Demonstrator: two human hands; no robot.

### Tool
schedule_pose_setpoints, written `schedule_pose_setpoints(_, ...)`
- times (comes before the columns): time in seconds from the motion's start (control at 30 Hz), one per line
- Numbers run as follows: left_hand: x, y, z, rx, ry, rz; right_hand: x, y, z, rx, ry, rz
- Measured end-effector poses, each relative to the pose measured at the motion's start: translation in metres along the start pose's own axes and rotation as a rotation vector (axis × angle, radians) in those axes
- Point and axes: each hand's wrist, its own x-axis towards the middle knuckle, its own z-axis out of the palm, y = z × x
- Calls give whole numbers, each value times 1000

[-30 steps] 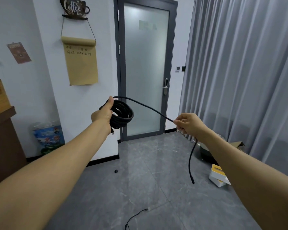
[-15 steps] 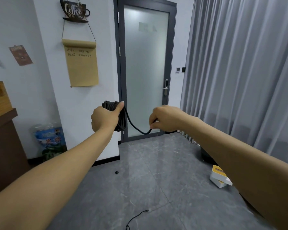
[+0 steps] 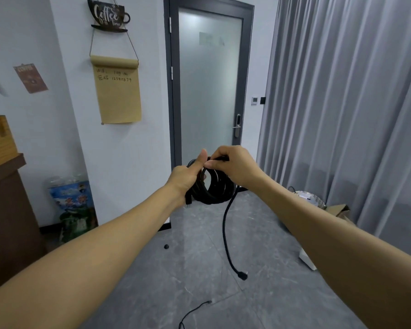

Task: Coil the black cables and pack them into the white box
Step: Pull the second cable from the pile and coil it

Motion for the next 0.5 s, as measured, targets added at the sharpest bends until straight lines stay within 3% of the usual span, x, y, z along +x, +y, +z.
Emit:
schedule_pose_setpoints(0.2,0,-2,5,-88,-249,-39,-2,4,-9,16,51,50)
schedule_pose_setpoints(0.3,4,-5,5,-91,-346,-25,2,6,-17,-35,-11,102)
schedule_pose_setpoints(0.4,13,-8,2,83,-269,-5,4,9,-27,-118,-172,139)
schedule_pose_setpoints(0.5,18,-8,-2,270,-224,24,3,14,-28,-363,-272,76)
